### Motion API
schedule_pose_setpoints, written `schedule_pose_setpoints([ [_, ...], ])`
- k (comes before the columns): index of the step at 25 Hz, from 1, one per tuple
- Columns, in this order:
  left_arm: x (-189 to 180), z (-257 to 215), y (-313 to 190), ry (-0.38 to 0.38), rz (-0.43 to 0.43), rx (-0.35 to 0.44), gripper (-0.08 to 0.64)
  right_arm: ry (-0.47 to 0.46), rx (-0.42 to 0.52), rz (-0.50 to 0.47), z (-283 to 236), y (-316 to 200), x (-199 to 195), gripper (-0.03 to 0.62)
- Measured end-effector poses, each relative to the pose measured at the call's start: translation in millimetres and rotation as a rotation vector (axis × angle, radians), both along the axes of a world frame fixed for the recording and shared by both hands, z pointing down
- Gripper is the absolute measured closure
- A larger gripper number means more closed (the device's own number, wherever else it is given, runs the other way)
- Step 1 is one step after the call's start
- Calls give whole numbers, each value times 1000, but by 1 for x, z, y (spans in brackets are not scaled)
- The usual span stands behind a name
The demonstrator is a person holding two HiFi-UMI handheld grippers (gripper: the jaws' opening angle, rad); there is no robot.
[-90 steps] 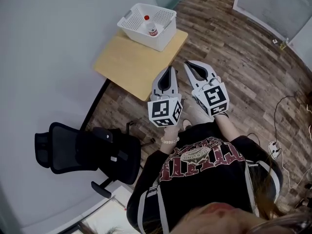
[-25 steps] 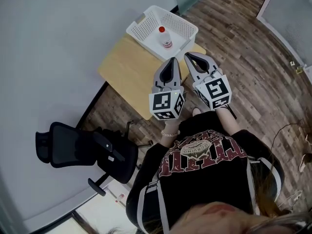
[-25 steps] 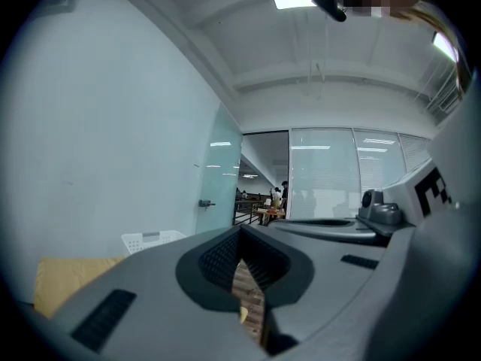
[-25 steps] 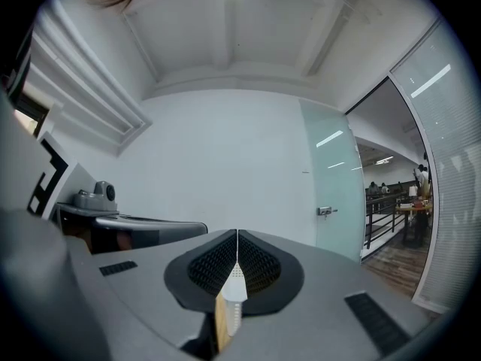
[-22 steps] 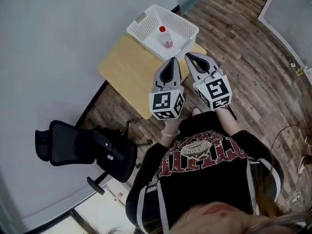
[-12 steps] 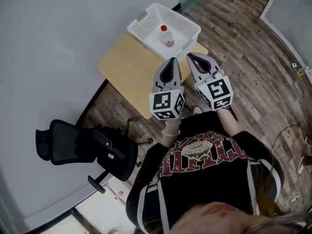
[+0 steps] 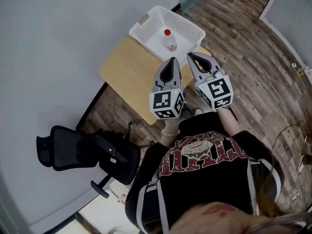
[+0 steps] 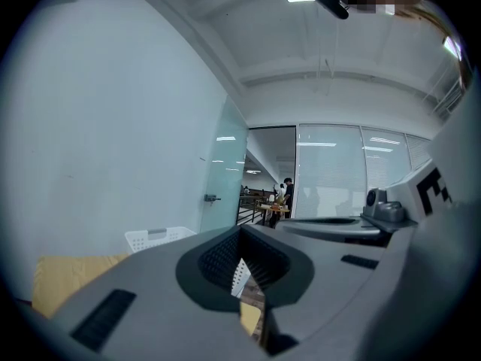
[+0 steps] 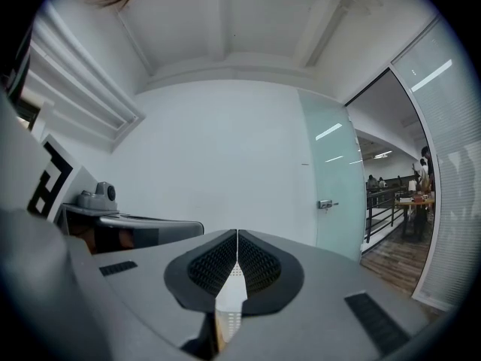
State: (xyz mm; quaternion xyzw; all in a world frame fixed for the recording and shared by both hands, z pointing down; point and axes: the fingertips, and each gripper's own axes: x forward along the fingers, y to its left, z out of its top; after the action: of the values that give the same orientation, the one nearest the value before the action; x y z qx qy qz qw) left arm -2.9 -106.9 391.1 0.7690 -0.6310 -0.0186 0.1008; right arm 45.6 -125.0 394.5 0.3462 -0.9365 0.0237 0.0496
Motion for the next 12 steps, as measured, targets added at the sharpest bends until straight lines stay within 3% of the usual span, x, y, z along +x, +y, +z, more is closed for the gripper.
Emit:
schedule_pose_setpoints([
  [12,-37,10,-45,12,41,-19,512,41,-19,48,12,-45,-33,572],
])
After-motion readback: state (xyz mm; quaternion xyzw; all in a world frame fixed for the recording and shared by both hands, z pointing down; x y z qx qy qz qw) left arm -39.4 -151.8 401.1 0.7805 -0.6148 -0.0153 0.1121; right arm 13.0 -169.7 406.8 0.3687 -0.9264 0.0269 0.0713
